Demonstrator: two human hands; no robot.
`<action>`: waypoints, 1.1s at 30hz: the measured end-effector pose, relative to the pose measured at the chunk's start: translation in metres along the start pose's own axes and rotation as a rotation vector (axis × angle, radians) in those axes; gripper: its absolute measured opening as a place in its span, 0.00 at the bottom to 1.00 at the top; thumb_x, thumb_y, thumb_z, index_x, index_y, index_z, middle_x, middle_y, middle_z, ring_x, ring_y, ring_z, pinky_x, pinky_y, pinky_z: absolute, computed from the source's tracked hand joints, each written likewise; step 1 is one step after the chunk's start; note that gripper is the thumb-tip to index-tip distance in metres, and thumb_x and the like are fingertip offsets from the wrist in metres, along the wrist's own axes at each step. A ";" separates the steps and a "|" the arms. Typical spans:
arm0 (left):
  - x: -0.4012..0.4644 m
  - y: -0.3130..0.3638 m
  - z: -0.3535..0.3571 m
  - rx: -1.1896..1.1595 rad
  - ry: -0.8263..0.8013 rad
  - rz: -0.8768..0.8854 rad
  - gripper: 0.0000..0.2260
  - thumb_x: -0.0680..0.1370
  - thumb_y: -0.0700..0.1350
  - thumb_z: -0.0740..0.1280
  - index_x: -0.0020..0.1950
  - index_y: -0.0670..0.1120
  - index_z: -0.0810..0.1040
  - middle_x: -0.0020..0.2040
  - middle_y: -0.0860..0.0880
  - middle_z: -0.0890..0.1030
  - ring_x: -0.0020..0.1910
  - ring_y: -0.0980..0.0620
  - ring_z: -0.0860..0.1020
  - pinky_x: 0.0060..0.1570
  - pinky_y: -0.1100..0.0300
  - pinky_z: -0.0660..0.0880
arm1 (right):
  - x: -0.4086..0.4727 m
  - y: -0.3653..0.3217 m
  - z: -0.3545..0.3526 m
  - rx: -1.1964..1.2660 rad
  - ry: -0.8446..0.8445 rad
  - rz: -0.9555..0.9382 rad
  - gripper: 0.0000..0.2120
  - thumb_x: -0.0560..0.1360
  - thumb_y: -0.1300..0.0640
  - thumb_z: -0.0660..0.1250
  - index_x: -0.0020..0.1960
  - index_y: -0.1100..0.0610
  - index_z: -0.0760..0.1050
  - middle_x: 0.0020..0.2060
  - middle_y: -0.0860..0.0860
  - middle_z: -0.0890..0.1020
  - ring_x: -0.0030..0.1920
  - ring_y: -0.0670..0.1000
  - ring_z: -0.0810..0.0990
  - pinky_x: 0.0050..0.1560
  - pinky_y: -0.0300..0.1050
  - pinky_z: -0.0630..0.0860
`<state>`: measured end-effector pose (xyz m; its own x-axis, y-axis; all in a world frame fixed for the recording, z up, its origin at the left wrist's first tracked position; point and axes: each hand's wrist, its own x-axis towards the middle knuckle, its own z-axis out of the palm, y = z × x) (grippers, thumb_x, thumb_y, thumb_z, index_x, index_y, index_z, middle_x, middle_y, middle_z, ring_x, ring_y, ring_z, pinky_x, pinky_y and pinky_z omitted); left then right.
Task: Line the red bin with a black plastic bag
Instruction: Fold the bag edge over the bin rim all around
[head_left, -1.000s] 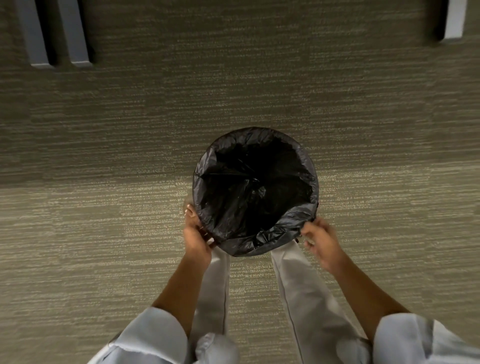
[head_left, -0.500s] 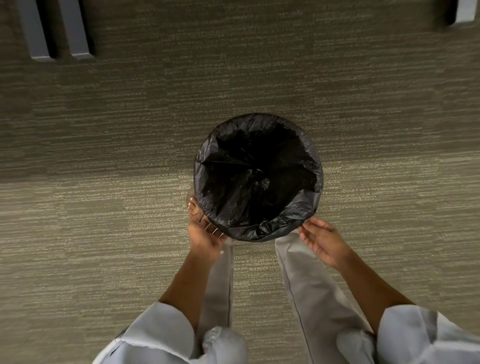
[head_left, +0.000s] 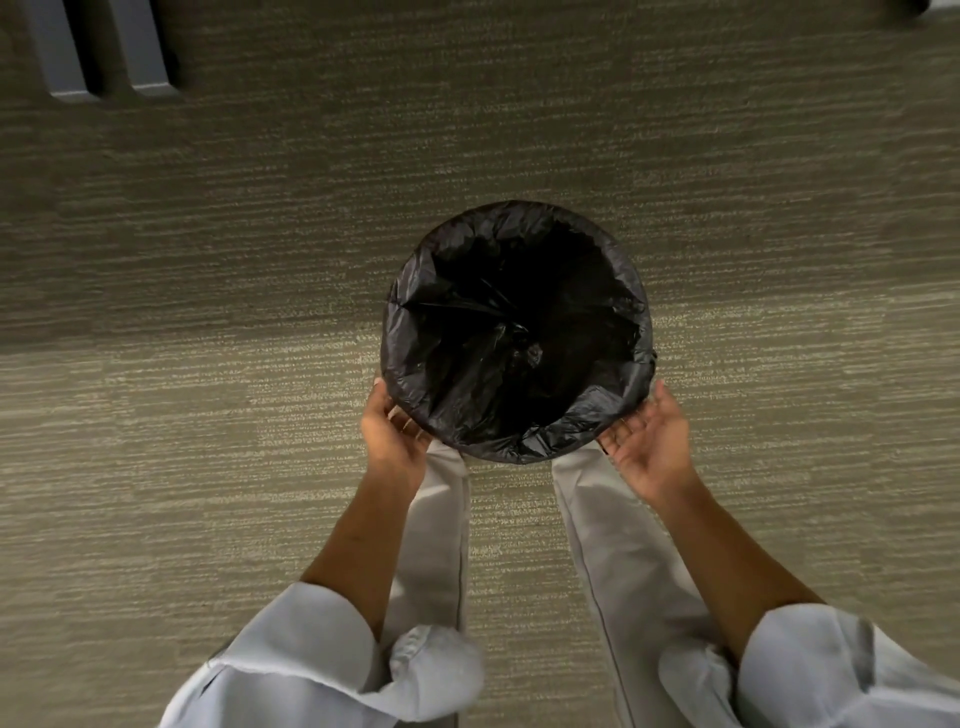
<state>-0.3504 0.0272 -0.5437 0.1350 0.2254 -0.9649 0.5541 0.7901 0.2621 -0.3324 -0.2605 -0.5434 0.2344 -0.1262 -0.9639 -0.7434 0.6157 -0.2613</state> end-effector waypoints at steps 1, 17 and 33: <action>0.001 0.001 -0.001 0.013 -0.007 0.003 0.14 0.79 0.56 0.64 0.49 0.45 0.78 0.45 0.43 0.79 0.51 0.42 0.78 0.64 0.42 0.73 | 0.000 0.000 0.001 -0.018 -0.011 -0.004 0.21 0.80 0.44 0.60 0.63 0.57 0.77 0.53 0.56 0.85 0.58 0.56 0.82 0.65 0.53 0.75; 0.005 0.015 0.007 0.164 0.009 -0.046 0.15 0.84 0.42 0.55 0.64 0.37 0.75 0.51 0.42 0.85 0.50 0.46 0.83 0.34 0.55 0.82 | 0.010 -0.024 0.034 0.040 0.026 0.011 0.14 0.84 0.63 0.53 0.63 0.55 0.73 0.55 0.59 0.84 0.56 0.58 0.83 0.61 0.58 0.78; 0.003 0.010 0.006 0.174 0.040 -0.045 0.20 0.84 0.55 0.52 0.58 0.44 0.78 0.55 0.42 0.83 0.56 0.44 0.80 0.62 0.45 0.76 | -0.001 -0.019 0.025 -0.261 0.093 -0.082 0.35 0.81 0.35 0.42 0.69 0.58 0.72 0.55 0.54 0.82 0.54 0.52 0.80 0.62 0.54 0.75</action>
<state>-0.3395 0.0322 -0.5446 0.0756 0.2173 -0.9732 0.6928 0.6905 0.2080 -0.3026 -0.2524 -0.5360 0.2505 -0.2457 -0.9364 -0.8634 0.3809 -0.3309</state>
